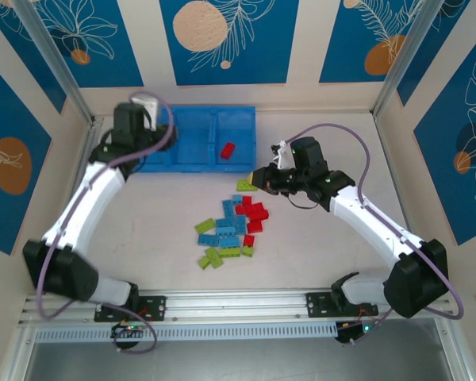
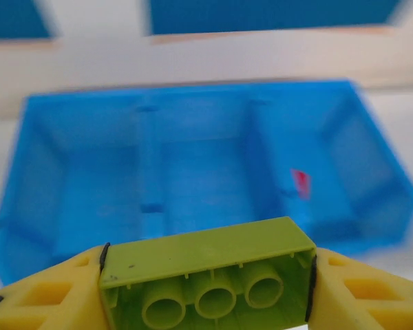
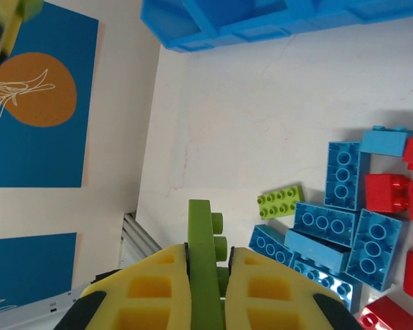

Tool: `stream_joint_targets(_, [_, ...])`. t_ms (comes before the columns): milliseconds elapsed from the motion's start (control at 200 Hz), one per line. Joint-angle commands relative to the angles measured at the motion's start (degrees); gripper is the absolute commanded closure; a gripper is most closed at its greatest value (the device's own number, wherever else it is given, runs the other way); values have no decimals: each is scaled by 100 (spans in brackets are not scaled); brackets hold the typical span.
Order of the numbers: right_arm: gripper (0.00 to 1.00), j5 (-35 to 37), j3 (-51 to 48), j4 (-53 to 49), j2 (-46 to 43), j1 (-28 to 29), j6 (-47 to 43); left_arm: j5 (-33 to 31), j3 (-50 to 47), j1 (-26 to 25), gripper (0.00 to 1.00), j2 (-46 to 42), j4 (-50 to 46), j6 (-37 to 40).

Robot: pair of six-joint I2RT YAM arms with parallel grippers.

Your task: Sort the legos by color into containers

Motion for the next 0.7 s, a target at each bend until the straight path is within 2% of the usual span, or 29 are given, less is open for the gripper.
stream_joint_targets(0, [100, 368, -125, -245, -188, 42, -58, -422, 893, 553, 69, 1055, -522, -1382])
stream_joint_targets(100, [100, 440, -105, -383, -283, 35, -150, -359, 1841, 944, 67, 2135, -824, -1700])
stream_joint_targets(165, [100, 507, -51, -507, -326, 44, -230, -128, 2475, 1058, 62, 2816, -1036, -1639])
stream_joint_targets(240, [100, 573, 40, -637, -356, 50, -337, 53, 3137, 1071, 51, 3422, -1321, -1479])
stream_joint_targets(315, [100, 688, 143, -738, -371, 83, -454, 13, 3349, 1088, 37, 3661, -1338, -1462])
stream_joint_targets(375, [100, 801, 216, -791, -366, 123, -523, 16, 3342, 1090, 29, 3631, -1287, -1462])
stream_joint_targets(545, [100, 1465, 694, -766, -72, 647, -853, 301, 2763, 1089, 21, 2764, -840, -1450])
stream_joint_targets(575, [100, 1576, 841, -755, 41, 780, -923, 302, 2640, 1089, 15, 2556, -798, -1446])
stream_joint_targets(695, [100, 1759, 1446, -630, 641, 1177, -1080, 176, 2130, 1089, 13, 1700, -697, -1417])
